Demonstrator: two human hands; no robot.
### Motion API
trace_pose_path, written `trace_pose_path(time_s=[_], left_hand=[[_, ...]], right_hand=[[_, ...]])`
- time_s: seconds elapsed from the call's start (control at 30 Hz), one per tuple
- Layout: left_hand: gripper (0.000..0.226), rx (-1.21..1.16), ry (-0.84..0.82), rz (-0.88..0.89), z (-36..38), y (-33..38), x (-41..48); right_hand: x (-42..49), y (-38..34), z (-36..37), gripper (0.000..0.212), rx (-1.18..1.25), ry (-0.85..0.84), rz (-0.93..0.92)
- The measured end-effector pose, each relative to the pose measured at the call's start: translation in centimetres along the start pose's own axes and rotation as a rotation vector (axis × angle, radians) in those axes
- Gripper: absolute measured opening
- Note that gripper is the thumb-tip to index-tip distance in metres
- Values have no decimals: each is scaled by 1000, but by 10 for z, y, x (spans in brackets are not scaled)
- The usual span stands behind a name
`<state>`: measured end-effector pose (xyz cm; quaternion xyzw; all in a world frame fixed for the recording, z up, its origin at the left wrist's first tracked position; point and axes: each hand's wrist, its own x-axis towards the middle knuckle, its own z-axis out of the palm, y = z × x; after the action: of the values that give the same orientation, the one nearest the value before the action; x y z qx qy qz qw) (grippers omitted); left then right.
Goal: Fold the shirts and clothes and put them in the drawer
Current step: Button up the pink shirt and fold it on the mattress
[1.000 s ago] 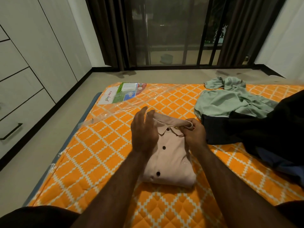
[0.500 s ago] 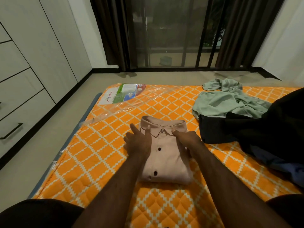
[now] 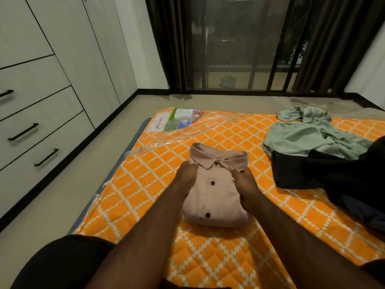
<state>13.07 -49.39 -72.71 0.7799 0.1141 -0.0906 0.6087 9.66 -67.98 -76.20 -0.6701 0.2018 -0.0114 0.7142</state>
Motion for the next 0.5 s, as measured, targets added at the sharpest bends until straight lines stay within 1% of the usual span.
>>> trace_pose_path(time_s=[0.1, 0.17, 0.2, 0.33, 0.5], left_hand=[[35, 34, 57, 31, -32, 5, 7], [29, 71, 79, 25, -58, 10, 14], [27, 124, 110, 19, -74, 14, 16], [36, 378, 212, -36, -140, 21, 27], [38, 557, 486, -101, -208, 14, 10]], right_hand=[[-6, -4, 28, 42, 10, -20, -33], [-10, -8, 52, 38, 36, -35, -58], [-11, -11, 68, 38, 41, -42, -68], [-20, -19, 135, 47, 32, -101, -97], [-48, -28, 212, 49, -16, -207, -196]])
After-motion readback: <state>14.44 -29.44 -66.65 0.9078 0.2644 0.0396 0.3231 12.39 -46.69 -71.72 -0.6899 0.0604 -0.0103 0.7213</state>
